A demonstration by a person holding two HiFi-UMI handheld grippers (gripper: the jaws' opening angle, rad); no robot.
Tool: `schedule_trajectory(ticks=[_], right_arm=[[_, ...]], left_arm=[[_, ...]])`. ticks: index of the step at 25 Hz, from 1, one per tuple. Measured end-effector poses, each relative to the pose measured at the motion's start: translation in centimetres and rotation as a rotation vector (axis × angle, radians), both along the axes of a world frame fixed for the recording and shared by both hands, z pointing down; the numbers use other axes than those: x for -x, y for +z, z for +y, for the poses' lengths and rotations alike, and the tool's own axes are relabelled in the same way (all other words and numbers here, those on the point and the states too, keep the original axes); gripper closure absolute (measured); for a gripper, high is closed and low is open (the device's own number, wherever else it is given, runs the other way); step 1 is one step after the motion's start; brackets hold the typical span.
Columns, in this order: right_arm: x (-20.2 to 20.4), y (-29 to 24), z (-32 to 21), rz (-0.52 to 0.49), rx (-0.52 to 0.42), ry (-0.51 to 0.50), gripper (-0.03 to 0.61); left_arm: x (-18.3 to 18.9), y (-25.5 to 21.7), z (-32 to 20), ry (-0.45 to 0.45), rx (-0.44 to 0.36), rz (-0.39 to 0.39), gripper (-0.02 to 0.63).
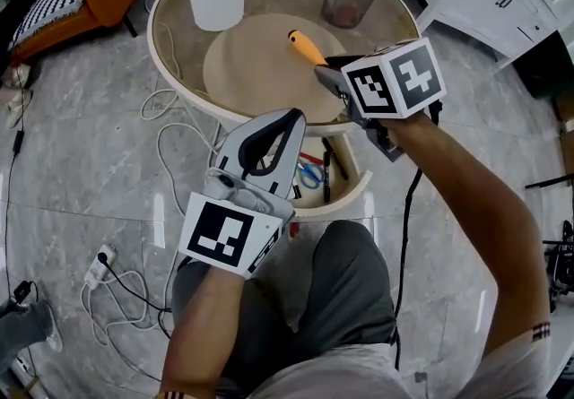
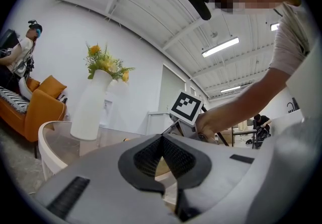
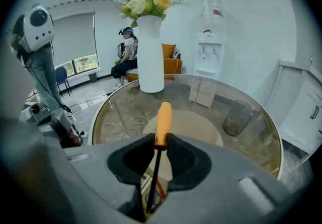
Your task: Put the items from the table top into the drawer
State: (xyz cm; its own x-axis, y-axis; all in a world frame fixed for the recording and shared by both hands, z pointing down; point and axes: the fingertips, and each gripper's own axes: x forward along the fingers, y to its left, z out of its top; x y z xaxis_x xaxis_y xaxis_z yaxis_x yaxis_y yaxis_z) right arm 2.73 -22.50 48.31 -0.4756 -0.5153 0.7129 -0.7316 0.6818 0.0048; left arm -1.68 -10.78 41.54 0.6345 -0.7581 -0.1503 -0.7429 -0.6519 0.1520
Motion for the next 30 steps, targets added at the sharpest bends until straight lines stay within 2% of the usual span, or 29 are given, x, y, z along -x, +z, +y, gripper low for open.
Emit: schedule_trajectory(ticks=[7, 21, 30], right_arm=[[1.0, -2.1, 1.9, -0.039, -0.045, -0.08, 0.503], [2.0, -4.2, 10.2, -0.093, -0.032, -0.261, 0.503], [1.3, -3.7, 14.6, -0.084, -0.035, -0.361, 0.503]], left_arm=[[0.6, 0.6, 0.1, -0.015, 0.011, -0.01, 0.614], [2.3, 0.8, 1.1, -0.077, 0.02, -0.013, 0.614], [4.1, 0.6, 2.3, -0.143, 0.002, -0.012, 0.614]])
